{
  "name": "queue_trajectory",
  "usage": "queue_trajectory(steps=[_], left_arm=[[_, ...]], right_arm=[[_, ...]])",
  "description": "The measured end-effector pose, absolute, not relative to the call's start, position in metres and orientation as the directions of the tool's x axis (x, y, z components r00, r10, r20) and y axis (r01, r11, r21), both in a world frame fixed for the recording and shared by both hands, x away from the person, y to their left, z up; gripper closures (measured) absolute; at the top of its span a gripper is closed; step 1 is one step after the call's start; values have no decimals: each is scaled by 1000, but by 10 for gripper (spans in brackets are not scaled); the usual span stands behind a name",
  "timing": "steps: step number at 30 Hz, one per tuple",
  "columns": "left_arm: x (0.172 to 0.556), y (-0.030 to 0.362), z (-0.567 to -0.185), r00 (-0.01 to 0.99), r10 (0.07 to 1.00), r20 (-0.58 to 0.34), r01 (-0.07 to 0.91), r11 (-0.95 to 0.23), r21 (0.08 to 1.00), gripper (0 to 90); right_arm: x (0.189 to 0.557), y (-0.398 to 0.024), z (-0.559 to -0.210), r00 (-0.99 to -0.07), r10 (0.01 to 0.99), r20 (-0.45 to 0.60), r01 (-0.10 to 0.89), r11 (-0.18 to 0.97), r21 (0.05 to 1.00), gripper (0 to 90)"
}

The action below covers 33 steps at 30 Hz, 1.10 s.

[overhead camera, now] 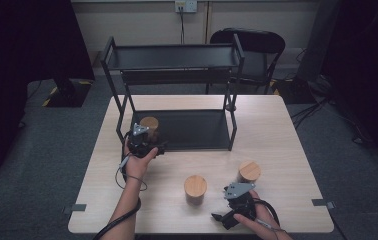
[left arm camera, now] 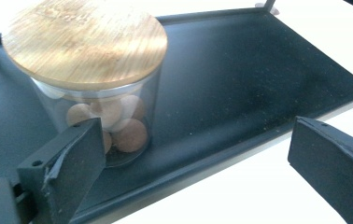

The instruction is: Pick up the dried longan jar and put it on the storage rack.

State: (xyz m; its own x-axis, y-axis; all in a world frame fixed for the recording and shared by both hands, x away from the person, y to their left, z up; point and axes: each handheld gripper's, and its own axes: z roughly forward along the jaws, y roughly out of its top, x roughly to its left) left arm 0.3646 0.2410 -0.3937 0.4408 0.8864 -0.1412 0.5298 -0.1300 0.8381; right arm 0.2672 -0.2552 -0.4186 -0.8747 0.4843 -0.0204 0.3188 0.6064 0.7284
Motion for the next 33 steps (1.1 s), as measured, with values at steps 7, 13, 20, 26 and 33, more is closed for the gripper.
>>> queue_trajectory(steps=[7,13,20,26,33], left_arm=[[363,241,-394,472,870,-145,520,-142,842,39],[361,244,-392,511,847,-147,505,-158,848,23],[360,250,-386,550,824,-138,511,-201,836,24],[356,254,-388,564,815,-133,510,-217,833,24],[352,259,-392,572,808,-142,514,-218,830,24]], right_arm=[[267,-255,-419,-875,484,-20,319,606,729,0],[267,-255,-419,-875,484,-20,319,606,728,0],[267,-255,-419,-875,484,-20,319,606,729,0],[267,-255,-419,-875,484,-20,319,606,729,0],[267,-255,-419,-875,484,-20,319,606,729,0]])
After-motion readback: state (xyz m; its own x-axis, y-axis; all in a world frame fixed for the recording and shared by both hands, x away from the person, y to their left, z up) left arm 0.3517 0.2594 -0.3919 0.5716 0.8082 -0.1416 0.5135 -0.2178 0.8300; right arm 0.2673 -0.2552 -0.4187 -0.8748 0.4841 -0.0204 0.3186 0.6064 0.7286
